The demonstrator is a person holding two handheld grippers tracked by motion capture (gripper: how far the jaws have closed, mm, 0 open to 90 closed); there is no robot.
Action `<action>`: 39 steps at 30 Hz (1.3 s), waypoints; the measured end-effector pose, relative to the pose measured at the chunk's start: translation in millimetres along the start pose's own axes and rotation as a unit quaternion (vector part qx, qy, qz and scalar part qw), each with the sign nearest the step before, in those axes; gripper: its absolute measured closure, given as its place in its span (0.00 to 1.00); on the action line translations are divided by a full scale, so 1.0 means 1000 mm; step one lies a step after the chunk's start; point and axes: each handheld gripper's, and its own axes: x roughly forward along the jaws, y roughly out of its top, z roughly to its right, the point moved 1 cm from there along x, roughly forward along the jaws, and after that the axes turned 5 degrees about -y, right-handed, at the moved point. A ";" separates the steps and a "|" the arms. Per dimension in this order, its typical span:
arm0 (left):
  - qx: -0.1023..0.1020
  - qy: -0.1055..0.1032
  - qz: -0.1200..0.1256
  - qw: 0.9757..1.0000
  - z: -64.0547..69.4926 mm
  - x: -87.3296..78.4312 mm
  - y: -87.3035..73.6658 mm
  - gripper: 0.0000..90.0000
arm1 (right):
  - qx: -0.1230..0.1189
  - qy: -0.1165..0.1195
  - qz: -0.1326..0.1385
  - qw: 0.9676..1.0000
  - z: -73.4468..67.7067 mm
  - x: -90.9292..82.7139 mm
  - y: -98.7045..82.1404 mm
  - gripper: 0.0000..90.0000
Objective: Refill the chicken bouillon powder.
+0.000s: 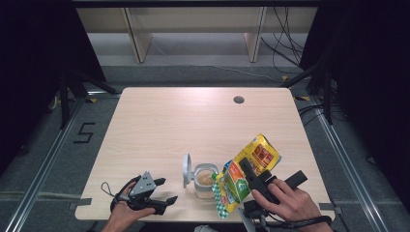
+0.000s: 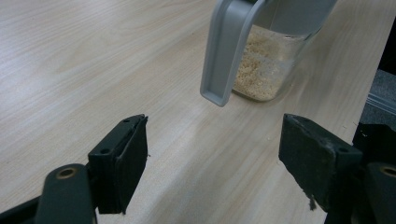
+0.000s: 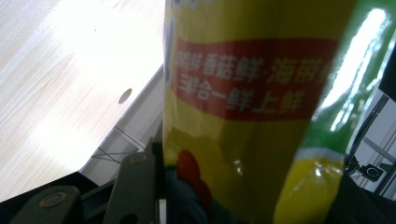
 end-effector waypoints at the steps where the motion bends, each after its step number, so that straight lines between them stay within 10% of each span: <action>1: 0.001 -0.004 -0.006 1.000 0.000 -0.001 0.000 0.26 | -0.006 0.001 -0.001 1.000 0.001 0.000 0.000 0.64; 39: 0.009 0.008 -0.014 1.000 -0.002 -0.002 0.000 0.26 | 0.004 0.004 0.004 1.000 -0.001 0.001 0.001 0.64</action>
